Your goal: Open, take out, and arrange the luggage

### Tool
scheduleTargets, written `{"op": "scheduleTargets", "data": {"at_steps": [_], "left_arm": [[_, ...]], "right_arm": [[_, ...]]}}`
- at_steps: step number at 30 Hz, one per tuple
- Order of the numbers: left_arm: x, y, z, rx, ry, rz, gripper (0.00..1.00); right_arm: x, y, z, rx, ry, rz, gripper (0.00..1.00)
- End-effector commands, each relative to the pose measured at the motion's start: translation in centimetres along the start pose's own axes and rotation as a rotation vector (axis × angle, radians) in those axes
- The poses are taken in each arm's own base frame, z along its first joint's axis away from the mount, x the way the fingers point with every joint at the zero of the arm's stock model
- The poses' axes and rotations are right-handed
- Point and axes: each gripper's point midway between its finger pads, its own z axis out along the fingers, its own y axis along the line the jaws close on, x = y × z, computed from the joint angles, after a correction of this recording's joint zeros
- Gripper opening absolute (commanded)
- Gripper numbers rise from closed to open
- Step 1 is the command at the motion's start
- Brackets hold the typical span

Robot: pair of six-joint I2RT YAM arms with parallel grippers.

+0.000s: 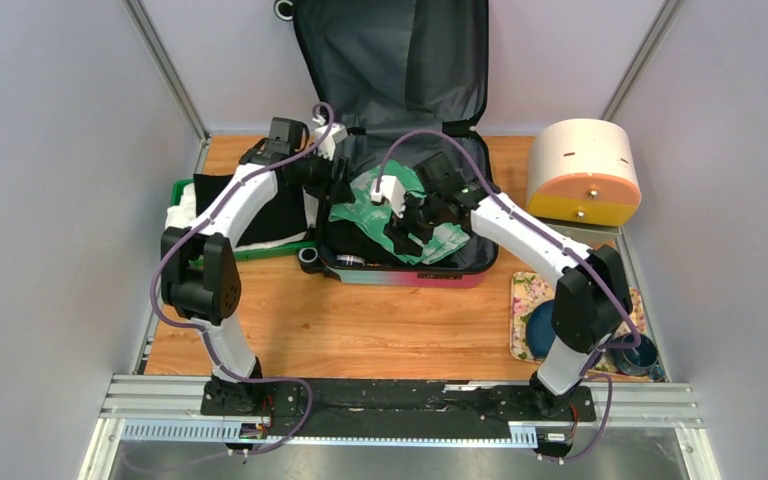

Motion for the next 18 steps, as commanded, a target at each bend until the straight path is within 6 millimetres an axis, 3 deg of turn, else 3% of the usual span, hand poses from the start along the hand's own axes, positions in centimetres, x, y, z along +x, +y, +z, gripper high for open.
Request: {"op": "scheduleTargets", "data": {"at_steps": [1, 4, 8, 11, 18], "left_arm": [[-2.8, 1.2, -3.3, -0.031, -0.156, -0.152, 0.7], [-2.8, 1.7, -4.3, -0.005, -0.192, -0.223, 0.7], [-2.5, 1.4, -4.8, -0.009, -0.243, -0.167, 0.7], [-2.2, 1.1, -5.3, -0.024, -0.282, -0.131, 0.7], [-2.2, 1.7, -5.1, -0.037, -0.281, -0.103, 0.72]], "right_arm": [[-0.7, -0.9, 2.3, 0.08, 0.015, 0.05, 0.68], [0.9, -1.7, 3.8, 0.126, 0.068, 0.073, 0.67], [3.2, -2.6, 5.1, 0.164, 0.144, 0.063, 0.66], [5.7, -3.4, 5.5, 0.21, 0.233, 0.028, 0.65], [8.0, -3.5, 5.4, 0.201, 0.337, -0.049, 0.67]]}}
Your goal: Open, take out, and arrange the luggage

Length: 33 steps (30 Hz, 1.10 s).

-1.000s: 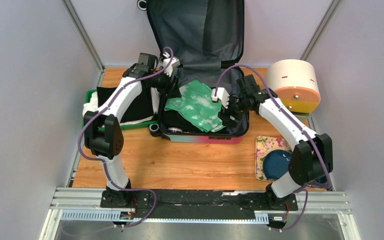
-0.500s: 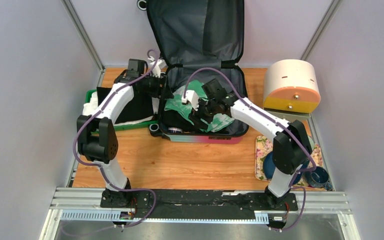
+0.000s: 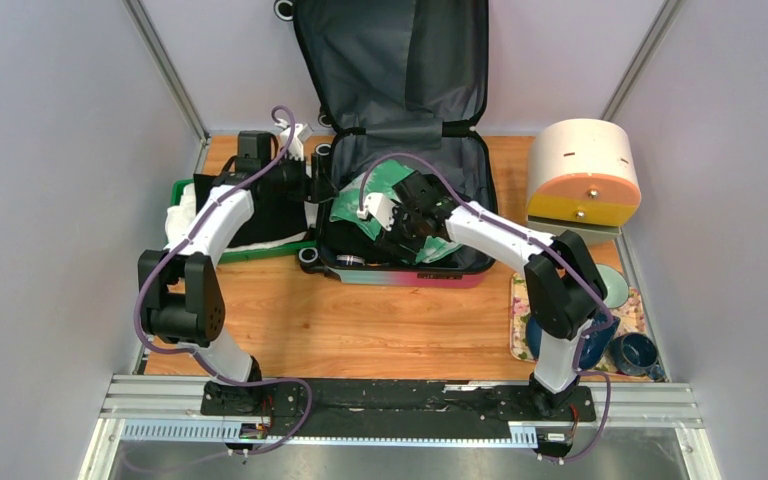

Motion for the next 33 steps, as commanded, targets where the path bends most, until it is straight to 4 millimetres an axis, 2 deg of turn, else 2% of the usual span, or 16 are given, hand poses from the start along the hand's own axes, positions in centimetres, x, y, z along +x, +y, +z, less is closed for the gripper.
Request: {"op": "scheduleTargets", "data": {"at_steps": [1, 3, 4, 6, 7, 9, 10, 12, 13, 15, 17, 22, 24, 26, 30, 33], "left_arm": [[-2.1, -0.8, -0.7, 0.021, -0.073, 0.07, 0.72], [-2.3, -0.7, -0.7, 0.021, -0.079, 0.082, 0.72], [-2.2, -0.7, -0.7, 0.021, -0.081, 0.083, 0.72], [-2.7, -0.6, -0.9, 0.021, -0.102, 0.088, 0.72], [-2.6, -0.4, -0.9, 0.021, -0.108, 0.078, 0.71], [-3.4, -0.7, -1.3, 0.049, -0.152, 0.076, 0.71], [-3.3, -0.2, -1.5, 0.05, -0.161, 0.069, 0.7], [-3.6, -0.7, -1.6, 0.091, -0.173, 0.13, 0.69], [-3.6, -1.2, -1.6, 0.116, -0.172, 0.173, 0.69], [-3.7, -2.3, -1.9, 0.184, -0.196, 0.328, 0.69], [-2.7, -2.4, -1.8, 0.216, -0.214, 0.489, 0.7], [-2.2, -4.4, -1.4, 0.311, -0.287, 0.859, 0.77], [-1.3, -5.2, -0.4, 0.341, -0.275, 1.007, 0.78], [-1.8, -5.8, 0.3, 0.346, -0.296, 1.119, 0.8], [-1.9, -7.4, 2.6, 0.395, -0.315, 1.215, 0.81], [-1.5, -7.5, 4.1, 0.404, -0.316, 1.296, 0.82]], "right_arm": [[3.3, -1.0, 0.6, 0.016, 0.133, -0.067, 0.7], [3.7, -0.5, 0.3, -0.01, 0.16, -0.081, 0.71], [4.0, -0.6, 0.3, -0.007, 0.171, -0.095, 0.56], [4.0, -1.4, 0.0, 0.025, 0.165, -0.091, 0.36], [3.9, -1.8, -0.3, 0.04, 0.164, -0.084, 0.2], [3.7, -2.8, -1.0, 0.062, 0.157, -0.057, 0.05], [2.8, -3.5, -1.6, 0.076, 0.133, -0.054, 0.0], [2.2, -4.9, -2.9, 0.096, 0.106, -0.027, 0.0], [0.8, -5.4, -3.8, 0.091, 0.055, -0.022, 0.0], [0.1, -6.5, -5.4, 0.091, 0.011, 0.016, 0.0], [-1.1, -7.4, -6.5, 0.088, -0.047, 0.036, 0.0], [-0.4, -8.7, -7.7, 0.057, -0.074, 0.044, 0.0], [-0.3, -8.8, -8.0, 0.049, -0.078, 0.041, 0.0], [-0.5, -8.7, -8.2, 0.037, -0.088, 0.044, 0.0], [-1.1, -8.6, -8.7, 0.021, -0.122, 0.05, 0.0], [-1.7, -8.8, -9.1, 0.025, -0.141, 0.049, 0.0]]}}
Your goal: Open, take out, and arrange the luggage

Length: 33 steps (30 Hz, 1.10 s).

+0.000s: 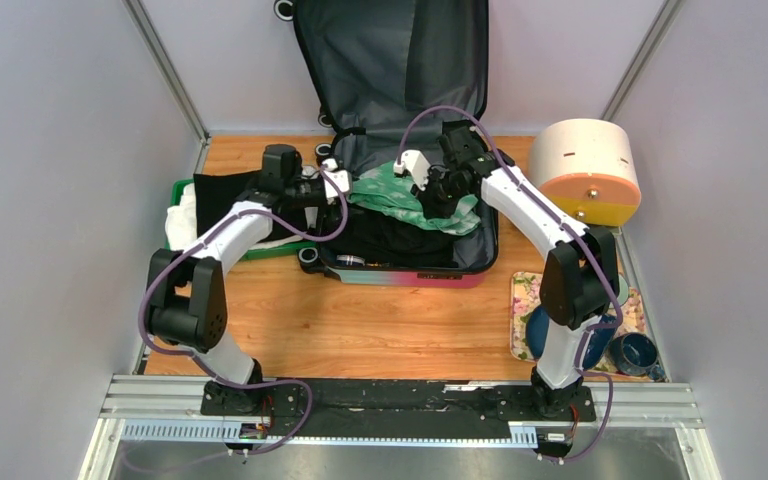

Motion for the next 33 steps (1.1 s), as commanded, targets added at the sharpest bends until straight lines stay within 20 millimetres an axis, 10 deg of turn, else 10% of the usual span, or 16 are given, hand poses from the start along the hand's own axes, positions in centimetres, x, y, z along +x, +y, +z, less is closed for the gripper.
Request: {"op": "scheduleTargets", "data": {"at_steps": [1, 11, 15, 17, 18, 21, 33], "left_arm": [[-1.4, 1.2, 2.4, 0.038, -0.06, 0.282, 0.82], [2.0, 1.7, 6.3, 0.039, -0.012, 0.381, 0.78], [1.8, 2.9, 6.7, 0.0, -0.009, 0.337, 0.42], [1.4, 4.1, 6.7, -0.047, -0.006, 0.289, 0.11], [1.0, 4.7, 6.7, -0.074, -0.014, 0.271, 0.0], [-0.8, 6.0, 6.7, -0.113, -0.049, 0.198, 0.0], [-1.6, 7.5, 6.9, -0.14, -0.06, 0.103, 0.0]], "right_arm": [[-2.9, -1.6, -2.8, 0.058, -0.089, -0.034, 0.0], [-3.6, -1.7, -3.3, 0.064, -0.112, -0.04, 0.0], [-3.2, -1.9, -3.3, 0.073, -0.101, -0.033, 0.04], [-3.0, -2.0, -3.3, 0.084, -0.092, -0.016, 0.22], [-2.8, -1.9, -3.2, 0.083, -0.086, -0.006, 0.47], [-3.1, -2.0, -3.3, 0.1, -0.101, 0.059, 0.75], [-5.5, 1.0, -4.2, 0.058, -0.353, 0.169, 0.84]]}}
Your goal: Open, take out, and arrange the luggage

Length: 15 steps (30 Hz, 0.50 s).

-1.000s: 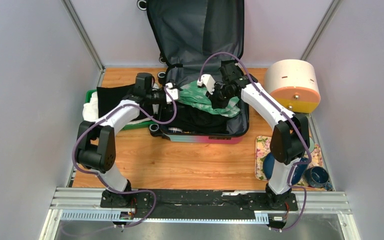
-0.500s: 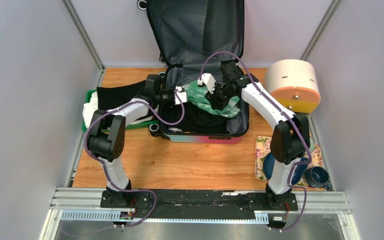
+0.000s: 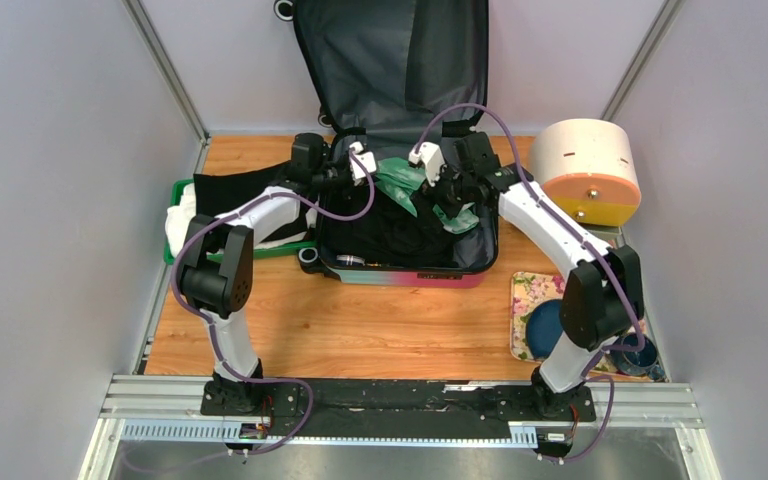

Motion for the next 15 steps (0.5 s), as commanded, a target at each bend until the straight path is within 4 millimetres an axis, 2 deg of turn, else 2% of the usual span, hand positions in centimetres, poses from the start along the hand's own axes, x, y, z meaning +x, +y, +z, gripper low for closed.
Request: {"op": "scheduleTargets", "data": {"at_steps": [1, 3, 6, 7, 8, 10, 11, 12, 13, 14, 15], "left_arm": [[-3.4, 2.8, -0.1, -0.061, -0.074, 0.069, 0.0], [-3.4, 2.7, 0.0, -0.061, -0.073, 0.064, 0.0], [-3.8, 3.4, -0.2, -0.082, -0.086, 0.042, 0.0], [-4.0, 3.5, -0.3, -0.084, -0.091, 0.022, 0.0], [-4.0, 3.5, -0.1, -0.084, -0.091, 0.014, 0.0], [-4.5, 4.4, -0.4, -0.104, -0.099, -0.003, 0.0], [-4.8, 4.8, -0.5, -0.119, -0.099, -0.006, 0.0], [-5.2, 5.4, -0.8, -0.134, -0.102, -0.006, 0.0], [-5.6, 6.0, -1.0, -0.153, -0.107, -0.011, 0.0], [-6.1, 6.7, -1.5, -0.179, -0.107, -0.006, 0.0], [-6.9, 7.2, -1.8, -0.196, -0.116, -0.004, 0.0]], "right_arm": [[-4.2, 0.9, -1.8, -0.009, -0.208, 0.006, 0.84], [-3.7, 0.9, -1.2, 0.0, -0.204, -0.011, 0.87], [-1.7, -1.1, 0.5, 0.111, -0.135, -0.061, 0.87], [-1.1, -2.3, 0.8, 0.17, -0.101, -0.093, 0.86], [0.0, -2.9, 1.8, 0.177, -0.057, -0.098, 0.81], [0.1, -4.9, 1.6, 0.267, -0.019, -0.114, 0.72], [-0.1, -5.6, 1.5, 0.293, -0.011, -0.117, 0.6], [-0.6, -6.0, 1.2, 0.311, -0.015, -0.125, 0.53], [-1.9, -6.6, 0.4, 0.342, -0.037, -0.136, 0.45], [-2.9, -6.8, -0.2, 0.354, -0.058, -0.152, 0.29], [-3.8, -6.9, -0.7, 0.357, -0.077, -0.163, 0.2]]}}
